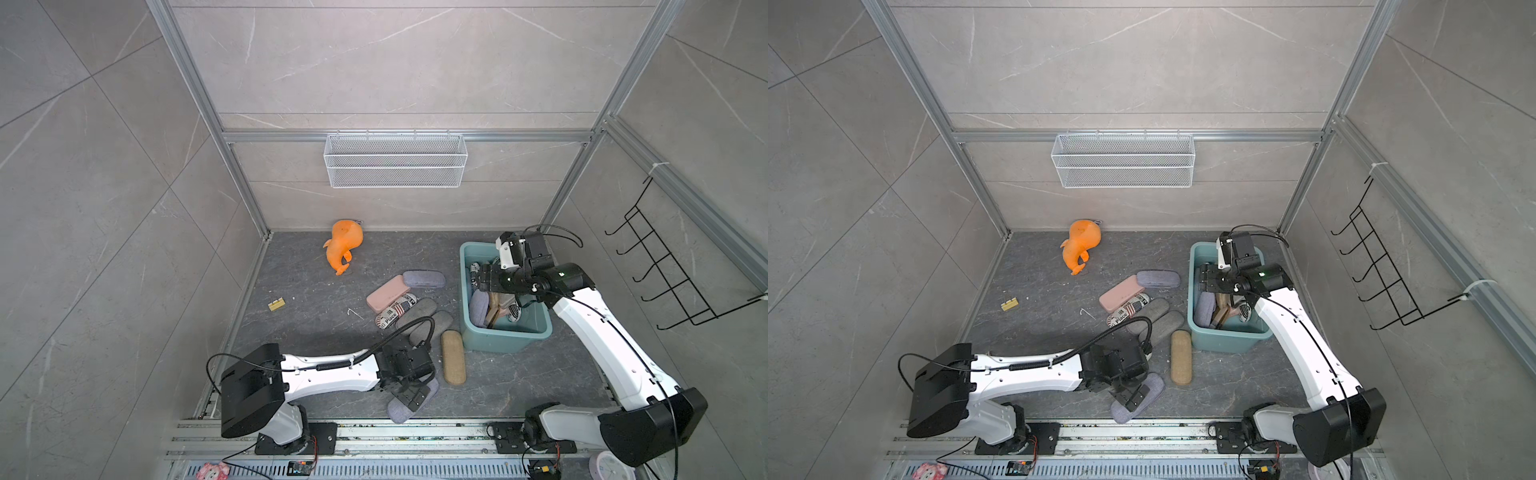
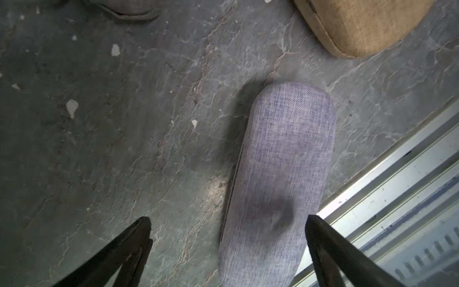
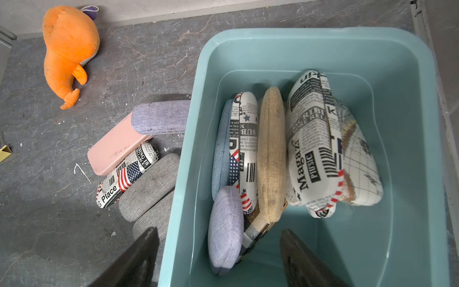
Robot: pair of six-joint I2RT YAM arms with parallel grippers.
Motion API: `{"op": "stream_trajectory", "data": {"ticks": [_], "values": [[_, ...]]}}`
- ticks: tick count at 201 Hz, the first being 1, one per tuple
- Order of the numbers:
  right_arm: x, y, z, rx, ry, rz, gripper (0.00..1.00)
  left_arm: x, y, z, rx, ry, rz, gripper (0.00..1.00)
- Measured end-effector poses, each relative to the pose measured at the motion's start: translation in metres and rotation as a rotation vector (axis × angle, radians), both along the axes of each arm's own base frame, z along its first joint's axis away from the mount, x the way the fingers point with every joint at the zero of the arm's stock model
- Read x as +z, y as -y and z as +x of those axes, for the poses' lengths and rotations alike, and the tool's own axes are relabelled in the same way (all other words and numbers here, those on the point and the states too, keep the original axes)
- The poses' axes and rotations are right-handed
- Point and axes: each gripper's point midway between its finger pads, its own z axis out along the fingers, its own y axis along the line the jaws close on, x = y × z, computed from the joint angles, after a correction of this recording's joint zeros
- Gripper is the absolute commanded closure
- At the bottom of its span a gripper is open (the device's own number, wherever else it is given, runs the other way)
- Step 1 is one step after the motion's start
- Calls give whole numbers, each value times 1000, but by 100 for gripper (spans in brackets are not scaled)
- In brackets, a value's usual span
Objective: Put the glasses cases into the storage boxes
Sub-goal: Pick up the glasses case at the center of the board.
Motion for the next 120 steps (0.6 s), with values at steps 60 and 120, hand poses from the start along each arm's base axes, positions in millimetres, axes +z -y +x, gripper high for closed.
{"op": "stream_trajectory", "data": {"ticks": [60,120], "values": [[1,10,-9,-24,21,-24,18,-13,16,-14,-36,-47,-10,3],[6,11,-18,-21,41,-15,23,-29,22,-11,6,-53,-19,26]]}}
